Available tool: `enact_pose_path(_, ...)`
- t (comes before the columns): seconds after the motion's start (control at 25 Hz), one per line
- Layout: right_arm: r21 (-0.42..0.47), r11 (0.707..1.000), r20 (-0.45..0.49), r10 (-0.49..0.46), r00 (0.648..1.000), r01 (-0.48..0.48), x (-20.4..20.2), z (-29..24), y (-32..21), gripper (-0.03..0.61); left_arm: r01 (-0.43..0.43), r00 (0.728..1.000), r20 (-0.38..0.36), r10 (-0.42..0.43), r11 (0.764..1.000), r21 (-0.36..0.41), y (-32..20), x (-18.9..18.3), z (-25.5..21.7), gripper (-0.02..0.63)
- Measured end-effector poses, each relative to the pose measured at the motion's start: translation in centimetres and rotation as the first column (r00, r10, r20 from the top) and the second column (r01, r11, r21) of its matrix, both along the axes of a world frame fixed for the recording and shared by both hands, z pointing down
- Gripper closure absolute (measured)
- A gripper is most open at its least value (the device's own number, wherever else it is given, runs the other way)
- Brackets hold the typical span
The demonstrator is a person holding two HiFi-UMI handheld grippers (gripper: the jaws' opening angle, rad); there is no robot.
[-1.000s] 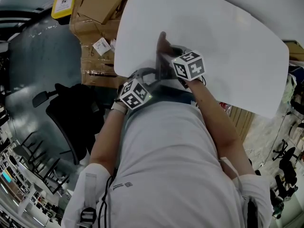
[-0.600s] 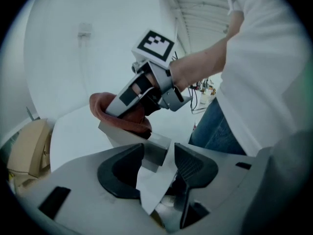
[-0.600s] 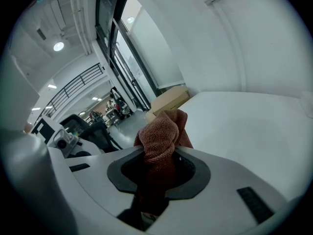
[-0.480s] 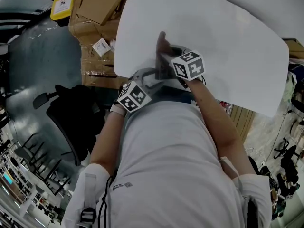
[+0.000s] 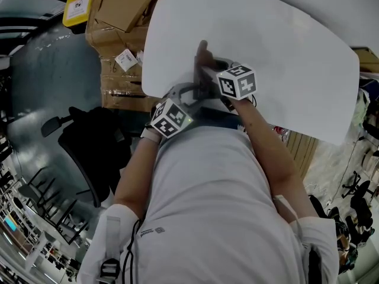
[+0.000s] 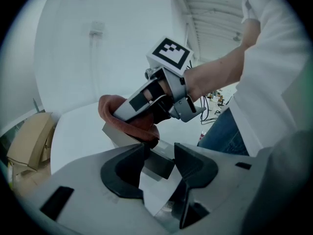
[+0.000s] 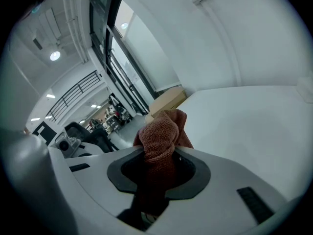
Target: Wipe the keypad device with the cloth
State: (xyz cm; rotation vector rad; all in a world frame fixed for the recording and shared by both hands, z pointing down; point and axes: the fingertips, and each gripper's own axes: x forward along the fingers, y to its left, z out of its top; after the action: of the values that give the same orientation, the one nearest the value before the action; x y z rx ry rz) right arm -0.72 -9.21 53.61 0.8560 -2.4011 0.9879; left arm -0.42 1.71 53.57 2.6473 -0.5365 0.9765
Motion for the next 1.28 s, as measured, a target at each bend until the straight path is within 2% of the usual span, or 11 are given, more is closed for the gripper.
enact_pose_path(0.48, -0.058, 0.996, -0.007, 0.072, 0.997, -0.072, 2.4, 2.1, 0.1, 0.479, -0.004, 1.000, 0.008, 0.004, 1.000, -0.004, 0.1, -0.1, 0.1, 0.419)
enact_pose_path(0.88, -0.110, 0.989, -0.119, 0.089, 0.989, -0.102, 6.2, 6.3, 0.9, 0.479, 0.000, 1.000, 0.010, 0.000, 1.000, -0.005, 0.0, -0.2, 0.2, 0.420)
enact_pose_path(1.08, -0.133, 0.980, -0.084, 0.137, 0.987, -0.147, 6.8, 6.7, 0.9, 0.479, 0.005, 1.000, 0.013, -0.005, 1.000, -0.006, -0.1, -0.1, 0.2, 0.420)
enact_pose_path(1.2, -0.183, 0.959, -0.042, 0.212, 0.976, -0.216, 7.7, 7.3, 1.2, 0.479, 0.012, 1.000, 0.011, -0.012, 1.000, -0.008, 0.0, -0.2, 0.3, 0.420)
enact_pose_path(1.28, -0.211, 0.950, -0.051, 0.226, 0.973, -0.232, 8.4, 8.0, 1.8, 0.479, 0.017, 1.000, 0.009, -0.017, 1.000, -0.008, 0.0, -0.3, 0.4, 0.420)
